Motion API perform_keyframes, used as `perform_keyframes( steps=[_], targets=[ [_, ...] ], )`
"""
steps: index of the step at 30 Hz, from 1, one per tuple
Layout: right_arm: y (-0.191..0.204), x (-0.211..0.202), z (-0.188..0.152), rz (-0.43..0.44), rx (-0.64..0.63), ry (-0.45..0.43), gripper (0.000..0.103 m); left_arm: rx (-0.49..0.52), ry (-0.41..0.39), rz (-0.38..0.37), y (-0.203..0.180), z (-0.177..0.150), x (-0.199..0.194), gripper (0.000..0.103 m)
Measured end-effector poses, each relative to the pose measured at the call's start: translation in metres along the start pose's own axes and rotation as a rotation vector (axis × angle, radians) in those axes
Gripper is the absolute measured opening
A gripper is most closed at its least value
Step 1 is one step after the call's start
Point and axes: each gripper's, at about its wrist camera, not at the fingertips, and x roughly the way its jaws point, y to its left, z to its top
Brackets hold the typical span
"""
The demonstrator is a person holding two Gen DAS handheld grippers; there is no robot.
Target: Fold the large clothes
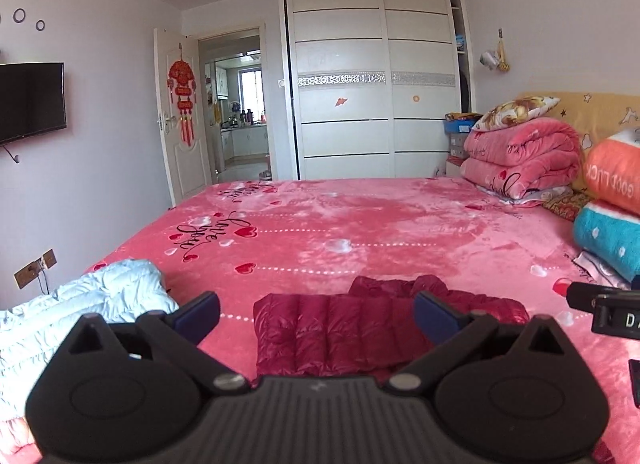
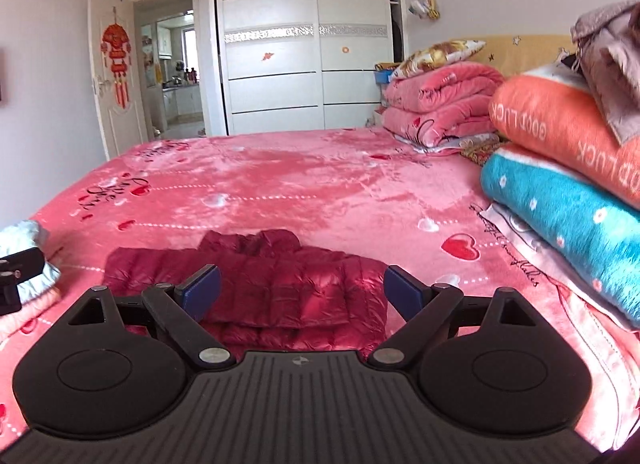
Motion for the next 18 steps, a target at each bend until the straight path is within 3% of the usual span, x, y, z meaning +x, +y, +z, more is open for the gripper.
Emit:
perform_keyframes(
  steps=[9, 18],
  targets=[
    [0.016, -0.023, 0.003, -0.008, -0.031, -0.08, 0.103, -0.027, -0.079, 0.022, 0.022, 0.018, -0.048, 0.102],
    [0.019, -0.031, 0.005, 0.063, -0.083, -0.1, 0.103, -0.053, -0.133, 0.073, 0.039, 0.015, -0.074, 0.102]
  ],
)
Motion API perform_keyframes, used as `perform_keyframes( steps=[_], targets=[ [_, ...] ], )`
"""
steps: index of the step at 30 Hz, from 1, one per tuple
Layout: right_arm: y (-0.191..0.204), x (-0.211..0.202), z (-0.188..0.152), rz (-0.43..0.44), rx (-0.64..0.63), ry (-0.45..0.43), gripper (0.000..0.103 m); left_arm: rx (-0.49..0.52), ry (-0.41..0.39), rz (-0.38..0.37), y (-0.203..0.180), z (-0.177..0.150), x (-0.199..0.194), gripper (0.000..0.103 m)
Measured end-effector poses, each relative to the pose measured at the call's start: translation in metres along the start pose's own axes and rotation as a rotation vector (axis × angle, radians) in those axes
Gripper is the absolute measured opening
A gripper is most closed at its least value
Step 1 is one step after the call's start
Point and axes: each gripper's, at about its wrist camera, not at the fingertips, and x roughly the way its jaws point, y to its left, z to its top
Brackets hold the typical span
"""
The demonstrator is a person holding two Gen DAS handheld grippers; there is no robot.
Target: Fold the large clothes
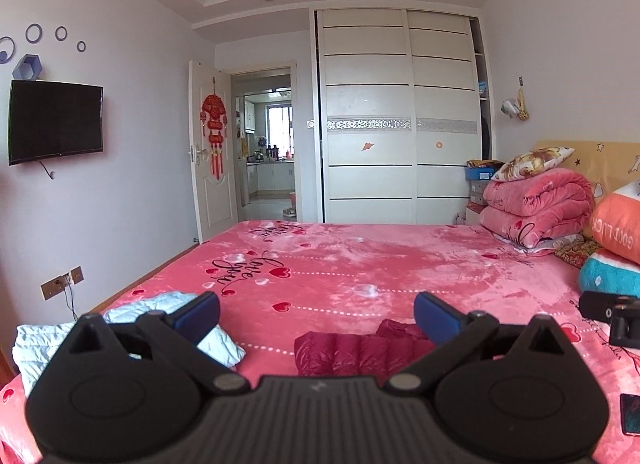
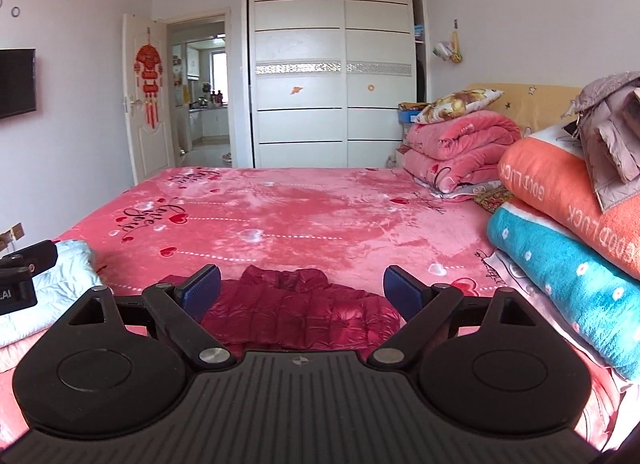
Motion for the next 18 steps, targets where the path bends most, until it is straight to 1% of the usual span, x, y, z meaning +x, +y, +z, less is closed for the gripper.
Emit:
perform_keyframes(
  steps=[5, 10, 15, 18],
  targets=[
    [0.005, -0.013, -0.01, 0.027, -0.024, -0.015, 0.103, -0.013, -0.005, 0.03, 0.008, 0.001, -0.007, 0.102],
    [0.013, -0.027, -0.006, 0.042, -0.039, -0.028, 0.103, -0.029, -0.012, 0.048, 0.016, -0.001, -0.015, 0.102],
    [0.016, -0.041, -0.006, 0.06, -0.027, -0.044, 0.103, -0.044, -0.019, 0.059, 0.02, -0.002, -0.022, 0.102],
    [0.013, -0.049, -0.005, 0.077, -0.006, -0.039, 0.103, -0.048, -0.02, 0.065, 0.02, -0.003, -0.024, 0.102]
  ],
)
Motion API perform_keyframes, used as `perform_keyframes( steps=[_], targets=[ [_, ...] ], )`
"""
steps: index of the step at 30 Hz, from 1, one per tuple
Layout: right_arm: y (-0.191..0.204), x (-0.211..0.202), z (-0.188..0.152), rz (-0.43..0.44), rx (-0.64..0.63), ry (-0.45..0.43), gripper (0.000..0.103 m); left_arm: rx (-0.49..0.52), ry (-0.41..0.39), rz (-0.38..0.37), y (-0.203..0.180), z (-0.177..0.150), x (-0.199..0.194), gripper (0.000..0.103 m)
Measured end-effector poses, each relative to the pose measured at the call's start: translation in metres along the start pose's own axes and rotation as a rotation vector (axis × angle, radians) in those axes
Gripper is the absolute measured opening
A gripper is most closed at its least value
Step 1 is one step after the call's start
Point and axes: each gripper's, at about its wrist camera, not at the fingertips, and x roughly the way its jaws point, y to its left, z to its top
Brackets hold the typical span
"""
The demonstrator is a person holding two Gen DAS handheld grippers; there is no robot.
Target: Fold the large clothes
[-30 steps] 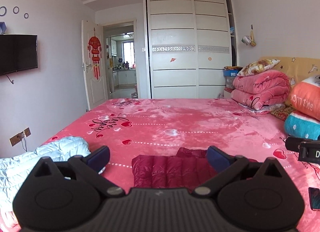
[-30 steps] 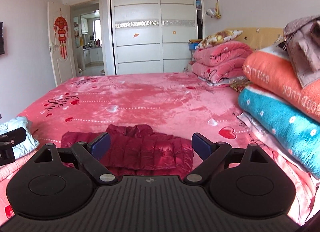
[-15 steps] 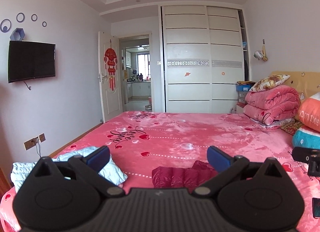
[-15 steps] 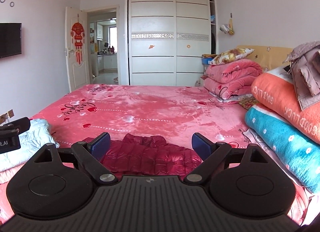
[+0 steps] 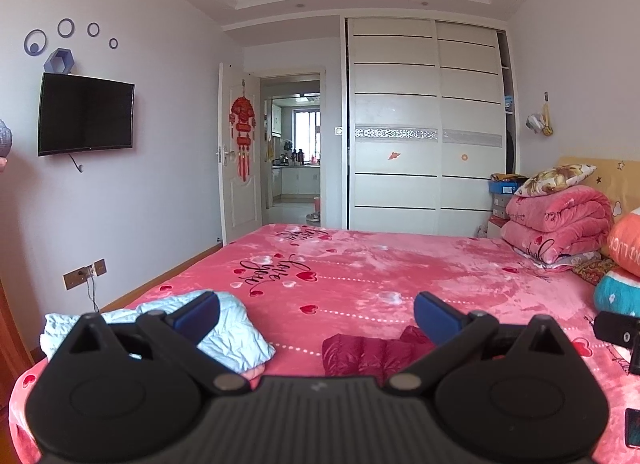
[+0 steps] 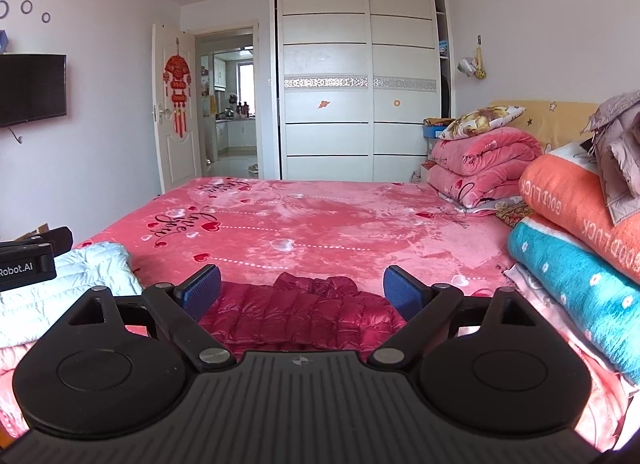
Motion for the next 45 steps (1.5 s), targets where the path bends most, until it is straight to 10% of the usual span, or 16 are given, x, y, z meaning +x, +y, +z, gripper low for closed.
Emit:
perform_keyframes(
  steps=[33, 45],
  targets=[
    [-0.028, 0.052, -0.024, -0.068, 0.066, 0.12, 0.103, 0.028, 0.179, -0.029, -0.012, -0.078, 0.084, 0.096],
    [-0.061, 0.11, -0.051, -0.106, 0.137, 0.213, 0.072, -0.015, 0.292, -0.07, -0.013, -0.123, 0.172, 0.072]
  ],
)
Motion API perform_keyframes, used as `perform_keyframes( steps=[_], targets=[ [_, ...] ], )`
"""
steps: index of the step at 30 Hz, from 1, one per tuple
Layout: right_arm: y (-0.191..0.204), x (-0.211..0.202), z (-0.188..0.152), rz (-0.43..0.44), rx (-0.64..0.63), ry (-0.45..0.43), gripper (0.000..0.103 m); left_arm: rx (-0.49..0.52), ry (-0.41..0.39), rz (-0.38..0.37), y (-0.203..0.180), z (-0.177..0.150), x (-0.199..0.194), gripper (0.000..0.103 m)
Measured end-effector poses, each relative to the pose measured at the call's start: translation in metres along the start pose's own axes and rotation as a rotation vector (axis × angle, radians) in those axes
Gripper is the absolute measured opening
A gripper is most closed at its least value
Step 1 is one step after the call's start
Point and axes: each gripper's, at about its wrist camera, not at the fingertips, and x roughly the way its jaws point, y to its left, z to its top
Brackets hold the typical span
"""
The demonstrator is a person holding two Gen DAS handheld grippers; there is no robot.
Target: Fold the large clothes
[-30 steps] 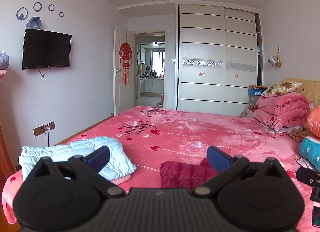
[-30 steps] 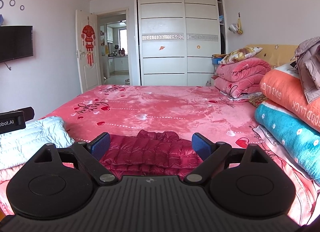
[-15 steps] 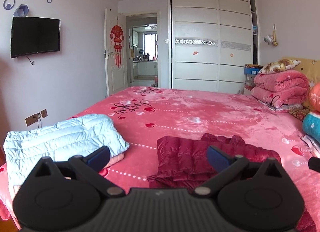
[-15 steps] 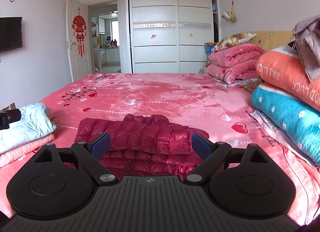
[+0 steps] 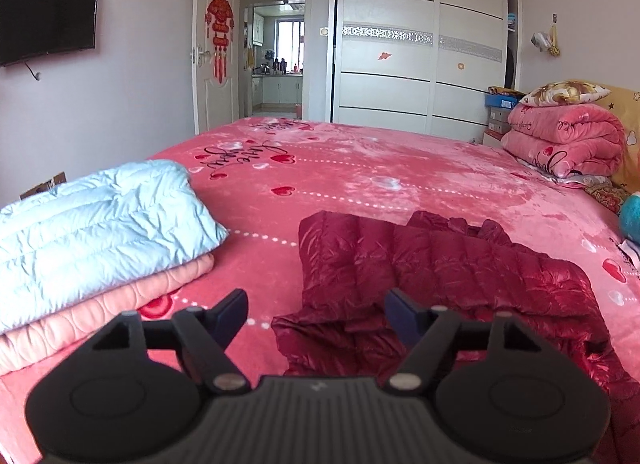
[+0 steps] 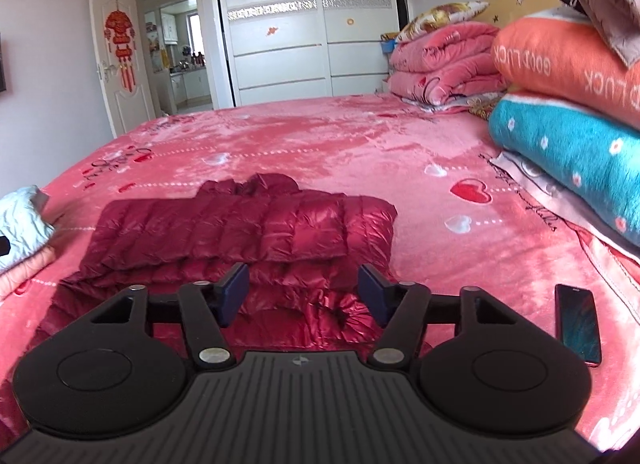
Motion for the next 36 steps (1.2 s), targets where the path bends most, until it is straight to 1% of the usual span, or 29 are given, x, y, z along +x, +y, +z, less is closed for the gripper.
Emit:
perform_keyframes(
  steps=[1, 3, 6, 8, 9, 10, 13, 16, 19, 21, 23, 25, 28, 31, 33, 36],
  targets=[
    [0.001, 0.005, -0.004, 0.004, 0.007, 0.008, 0.072, -0.012, 0.014, -0.009, 0.002, -0.003, 0.008, 0.071],
    [-0.002, 0.014, -0.007, 0.01, 0.007, 0.018, 0.072, -0.027, 0.045, -0.013, 0.005, -0.009, 0.022, 0.065],
    [-0.01, 0.028, -0.01, -0.01, -0.001, 0.058, 0.072, -0.031, 0.094, 0.006, 0.012, -0.022, 0.037, 0.062],
    [-0.018, 0.033, -0.014, -0.018, 0.02, 0.091, 0.081, -0.039, 0.122, 0.011, 0.02, -0.031, 0.042, 0.062],
    [-0.025, 0.034, -0.017, -0.024, 0.043, 0.109, 0.096, -0.039, 0.135, 0.011, 0.023, -0.035, 0.043, 0.062],
    [-0.031, 0.037, -0.017, -0.032, 0.071, 0.123, 0.101, -0.035, 0.146, 0.014, 0.025, -0.038, 0.044, 0.062],
    [-0.043, 0.039, -0.017, -0.038, 0.124, 0.136, 0.1, -0.025, 0.159, 0.02, 0.031, -0.044, 0.045, 0.063],
    [-0.046, 0.037, -0.019, -0.055, 0.138, 0.135, 0.1, -0.042, 0.155, 0.018, 0.035, -0.041, 0.046, 0.069],
    [-0.043, 0.039, -0.022, -0.046, 0.154, 0.129, 0.101, -0.026, 0.125, 0.006, 0.029, -0.03, 0.049, 0.072],
    [-0.047, 0.045, -0.022, -0.043, 0.159, 0.119, 0.101, -0.012, 0.099, -0.009, 0.019, -0.02, 0.053, 0.075],
    [-0.051, 0.056, -0.02, -0.043, 0.16, 0.111, 0.102, 0.027, 0.08, -0.038, 0.003, -0.012, 0.056, 0.075],
    [-0.051, 0.065, -0.018, -0.038, 0.163, 0.106, 0.102, 0.091, 0.059, -0.075, -0.022, -0.007, 0.061, 0.075],
    [-0.051, 0.072, -0.014, -0.032, 0.154, 0.092, 0.102, 0.187, 0.04, -0.162, -0.066, -0.001, 0.07, 0.076],
    [-0.055, 0.077, -0.01, -0.036, 0.151, 0.079, 0.103, 0.33, 0.02, -0.258, -0.118, 0.0, 0.081, 0.076],
    [-0.061, 0.078, -0.008, -0.036, 0.172, 0.071, 0.103, 0.425, 0.03, -0.313, -0.151, -0.005, 0.093, 0.076],
    [-0.074, 0.082, -0.007, -0.031, 0.23, 0.078, 0.103, 0.552, 0.029, -0.353, -0.192, -0.015, 0.109, 0.075]
  ],
)
